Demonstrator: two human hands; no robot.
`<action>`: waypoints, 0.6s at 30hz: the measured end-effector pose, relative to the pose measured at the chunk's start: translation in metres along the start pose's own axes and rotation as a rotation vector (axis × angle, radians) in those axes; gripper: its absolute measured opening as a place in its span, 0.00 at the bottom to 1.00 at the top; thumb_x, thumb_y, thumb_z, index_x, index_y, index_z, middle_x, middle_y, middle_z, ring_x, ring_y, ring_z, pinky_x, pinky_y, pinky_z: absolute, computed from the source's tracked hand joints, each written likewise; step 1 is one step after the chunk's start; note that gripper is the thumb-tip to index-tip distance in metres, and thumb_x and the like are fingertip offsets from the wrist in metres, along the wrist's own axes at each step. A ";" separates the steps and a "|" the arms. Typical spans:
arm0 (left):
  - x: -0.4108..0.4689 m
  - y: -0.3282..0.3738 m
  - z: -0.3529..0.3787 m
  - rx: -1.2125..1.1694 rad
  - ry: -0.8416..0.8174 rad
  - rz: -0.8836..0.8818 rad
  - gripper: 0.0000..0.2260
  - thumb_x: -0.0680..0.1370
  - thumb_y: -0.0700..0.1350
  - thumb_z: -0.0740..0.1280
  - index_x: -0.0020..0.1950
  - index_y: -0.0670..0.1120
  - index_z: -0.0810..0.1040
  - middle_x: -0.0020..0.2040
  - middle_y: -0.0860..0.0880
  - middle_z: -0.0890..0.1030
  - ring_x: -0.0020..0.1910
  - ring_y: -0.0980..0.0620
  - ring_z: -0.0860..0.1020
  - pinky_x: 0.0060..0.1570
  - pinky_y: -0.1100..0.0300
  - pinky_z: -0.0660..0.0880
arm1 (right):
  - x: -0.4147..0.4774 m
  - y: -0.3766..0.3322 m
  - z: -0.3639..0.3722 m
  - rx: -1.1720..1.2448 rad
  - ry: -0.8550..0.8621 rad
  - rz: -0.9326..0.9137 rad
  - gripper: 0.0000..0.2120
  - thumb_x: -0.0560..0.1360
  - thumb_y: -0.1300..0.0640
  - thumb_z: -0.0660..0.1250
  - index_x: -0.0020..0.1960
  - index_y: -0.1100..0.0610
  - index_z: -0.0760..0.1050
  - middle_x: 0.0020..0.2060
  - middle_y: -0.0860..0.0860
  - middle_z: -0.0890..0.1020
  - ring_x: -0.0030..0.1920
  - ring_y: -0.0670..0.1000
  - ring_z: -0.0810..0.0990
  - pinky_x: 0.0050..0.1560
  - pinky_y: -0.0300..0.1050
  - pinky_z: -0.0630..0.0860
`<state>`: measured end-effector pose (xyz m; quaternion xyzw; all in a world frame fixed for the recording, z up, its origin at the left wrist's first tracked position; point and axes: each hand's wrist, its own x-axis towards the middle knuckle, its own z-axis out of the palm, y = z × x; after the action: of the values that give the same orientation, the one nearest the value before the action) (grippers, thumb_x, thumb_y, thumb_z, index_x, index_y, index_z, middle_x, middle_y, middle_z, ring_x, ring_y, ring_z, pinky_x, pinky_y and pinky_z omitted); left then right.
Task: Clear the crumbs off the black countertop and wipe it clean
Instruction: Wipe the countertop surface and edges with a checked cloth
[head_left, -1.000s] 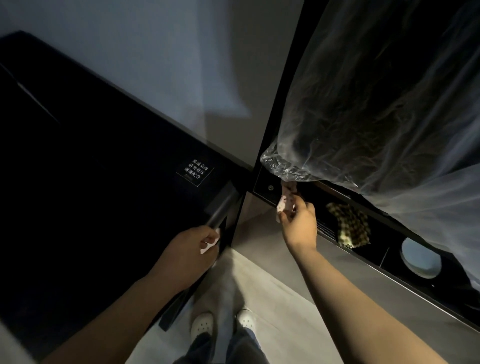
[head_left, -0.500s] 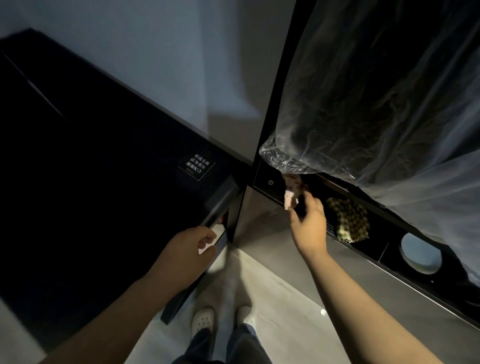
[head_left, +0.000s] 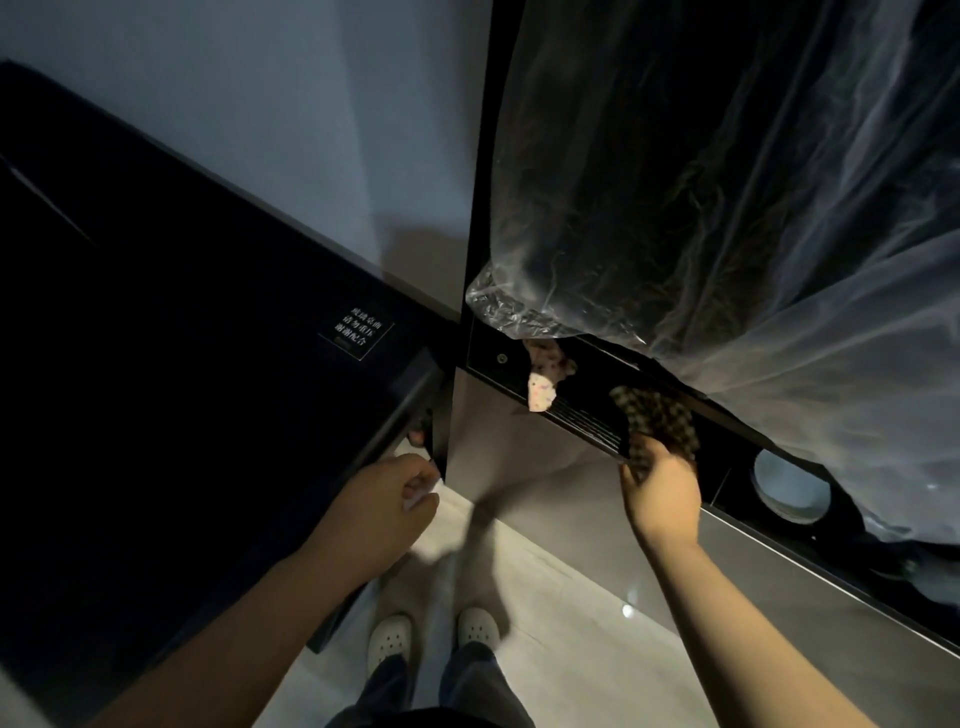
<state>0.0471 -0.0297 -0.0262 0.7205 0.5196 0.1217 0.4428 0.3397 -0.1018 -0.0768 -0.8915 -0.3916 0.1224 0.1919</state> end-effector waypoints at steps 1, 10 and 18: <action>0.000 0.000 0.001 -0.004 0.004 0.000 0.04 0.73 0.40 0.68 0.47 0.46 0.79 0.43 0.49 0.81 0.44 0.56 0.78 0.49 0.58 0.76 | 0.000 0.001 -0.001 0.033 0.008 -0.007 0.16 0.73 0.64 0.68 0.60 0.59 0.78 0.51 0.61 0.82 0.52 0.61 0.79 0.52 0.48 0.76; -0.004 0.002 -0.007 -0.066 0.018 -0.002 0.12 0.74 0.41 0.69 0.42 0.60 0.76 0.43 0.56 0.80 0.44 0.62 0.78 0.47 0.66 0.74 | -0.048 -0.044 -0.020 0.572 -0.079 -0.081 0.10 0.73 0.65 0.65 0.44 0.50 0.78 0.35 0.48 0.81 0.28 0.48 0.74 0.32 0.40 0.72; -0.021 0.009 -0.019 -0.139 0.133 -0.057 0.06 0.75 0.43 0.68 0.51 0.50 0.79 0.46 0.54 0.80 0.47 0.60 0.78 0.48 0.67 0.74 | -0.065 -0.097 -0.051 0.906 -0.414 -0.164 0.09 0.77 0.69 0.59 0.45 0.58 0.75 0.33 0.44 0.76 0.32 0.44 0.70 0.32 0.34 0.67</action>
<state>0.0318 -0.0388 -0.0025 0.6634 0.5584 0.1926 0.4594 0.2518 -0.1030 0.0161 -0.6420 -0.3978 0.4389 0.4868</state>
